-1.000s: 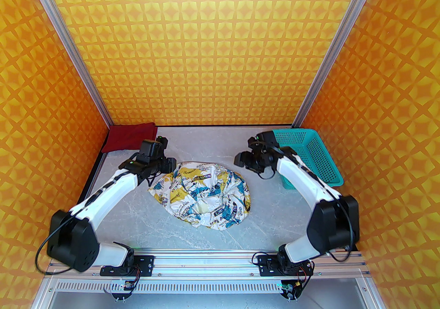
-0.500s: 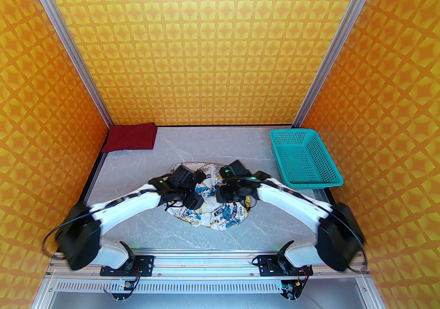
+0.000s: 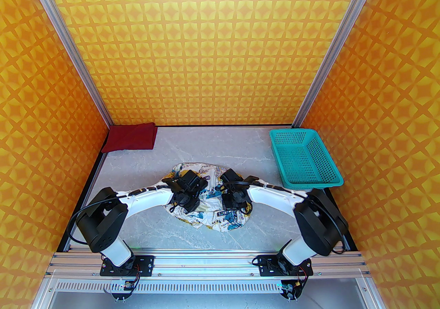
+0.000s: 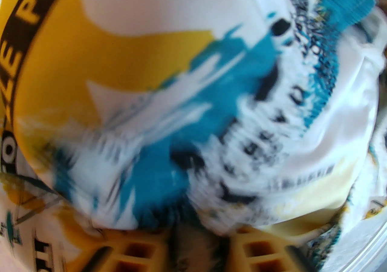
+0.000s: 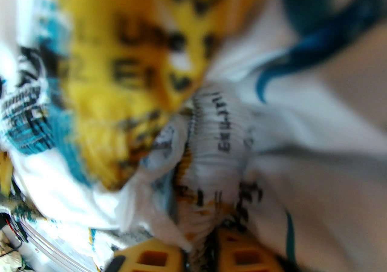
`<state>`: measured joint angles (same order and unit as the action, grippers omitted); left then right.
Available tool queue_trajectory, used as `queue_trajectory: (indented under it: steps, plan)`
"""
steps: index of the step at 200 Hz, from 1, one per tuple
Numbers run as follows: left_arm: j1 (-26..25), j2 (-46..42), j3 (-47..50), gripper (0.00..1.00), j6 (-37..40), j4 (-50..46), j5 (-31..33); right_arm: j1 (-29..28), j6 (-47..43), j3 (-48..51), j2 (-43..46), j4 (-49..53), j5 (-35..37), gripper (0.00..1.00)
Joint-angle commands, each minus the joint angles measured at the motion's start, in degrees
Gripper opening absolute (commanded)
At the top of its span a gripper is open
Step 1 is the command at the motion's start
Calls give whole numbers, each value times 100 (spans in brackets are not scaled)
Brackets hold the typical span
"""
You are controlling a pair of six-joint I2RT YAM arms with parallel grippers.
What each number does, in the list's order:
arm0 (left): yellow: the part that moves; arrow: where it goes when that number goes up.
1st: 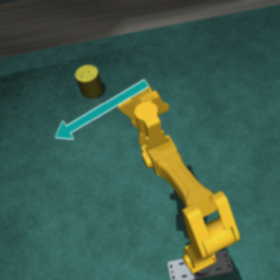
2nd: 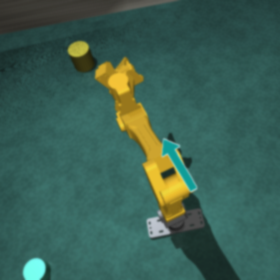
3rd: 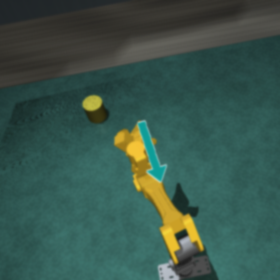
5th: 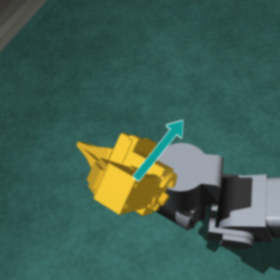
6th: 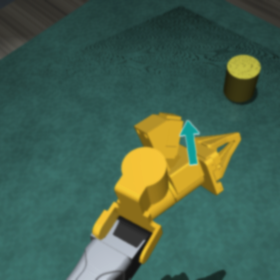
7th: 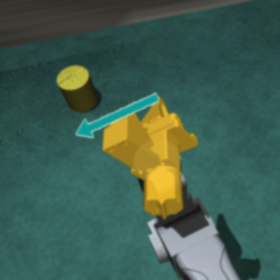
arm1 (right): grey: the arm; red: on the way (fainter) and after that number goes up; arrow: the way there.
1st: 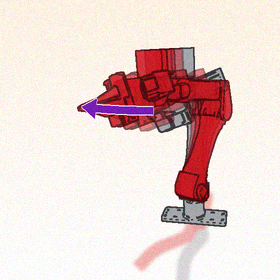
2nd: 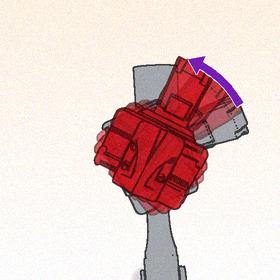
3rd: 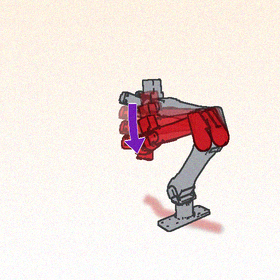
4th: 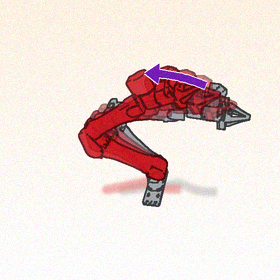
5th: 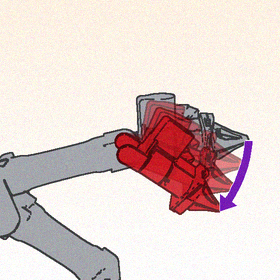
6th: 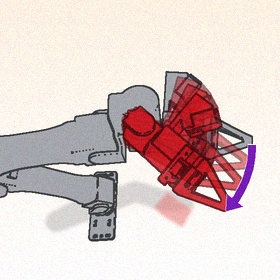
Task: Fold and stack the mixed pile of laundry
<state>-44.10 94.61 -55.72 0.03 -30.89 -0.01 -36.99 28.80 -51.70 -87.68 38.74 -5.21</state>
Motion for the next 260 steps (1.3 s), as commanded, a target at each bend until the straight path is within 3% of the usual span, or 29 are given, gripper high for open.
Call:
queue_trajectory:
  steps: [1,88,139,169,210,235,260]
  plan:
    - [-28,-407,-27,0,-153,16,295,34,-43,-278,516,288,262,1]
    - [147,-2901,-423,0,-130,415,231,232,-529,-1669,1698,828,988,0]
    - [840,-3382,-2079,0,430,-191,260,698,-1241,-3617,1625,1290,1433,0]
    - [866,-3536,-3131,0,962,-589,282,729,-1646,-4689,1661,1530,1187,0]
    - [961,-3191,-4234,0,1090,-1142,395,744,-1850,-5668,1369,1927,1178,0]
    - [1459,-2270,-4602,0,594,-1030,328,888,-1847,-5960,721,1756,853,0]
    - [2221,-1366,-4900,0,-14,-374,-492,1462,-1633,-6125,-73,1053,4,0]
